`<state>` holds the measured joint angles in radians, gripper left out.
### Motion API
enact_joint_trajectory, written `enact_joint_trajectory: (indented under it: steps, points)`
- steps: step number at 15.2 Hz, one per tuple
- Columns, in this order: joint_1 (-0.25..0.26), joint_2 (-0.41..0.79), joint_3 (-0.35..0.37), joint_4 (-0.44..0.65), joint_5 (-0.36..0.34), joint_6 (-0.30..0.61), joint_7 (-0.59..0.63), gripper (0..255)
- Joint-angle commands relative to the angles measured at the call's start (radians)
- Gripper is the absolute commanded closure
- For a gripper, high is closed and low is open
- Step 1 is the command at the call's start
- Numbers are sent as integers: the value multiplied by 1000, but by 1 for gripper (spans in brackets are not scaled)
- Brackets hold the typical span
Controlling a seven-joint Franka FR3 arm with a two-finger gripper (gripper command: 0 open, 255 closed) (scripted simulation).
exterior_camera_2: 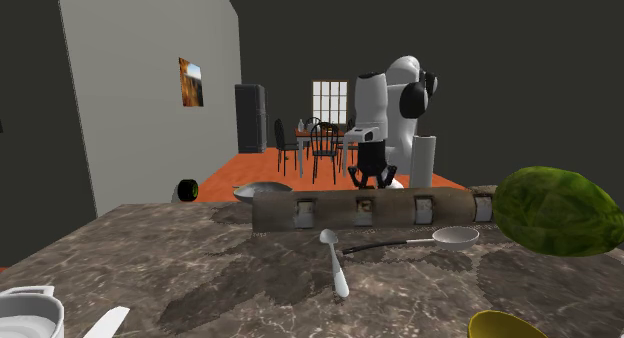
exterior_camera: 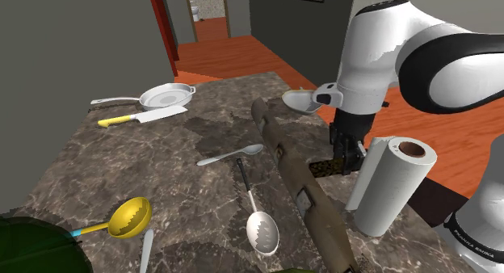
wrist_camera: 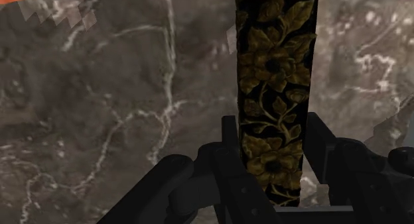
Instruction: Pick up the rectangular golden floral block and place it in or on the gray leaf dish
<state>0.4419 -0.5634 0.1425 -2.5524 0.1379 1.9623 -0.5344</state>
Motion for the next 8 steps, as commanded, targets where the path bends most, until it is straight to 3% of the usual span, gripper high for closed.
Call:
enact_joint_trajectory:
  steps: [1,8]
  points:
    - [-1,-8,-2,21,-2,-29,1,255]
    - [-3,-25,-9,103,-9,-128,6,255]
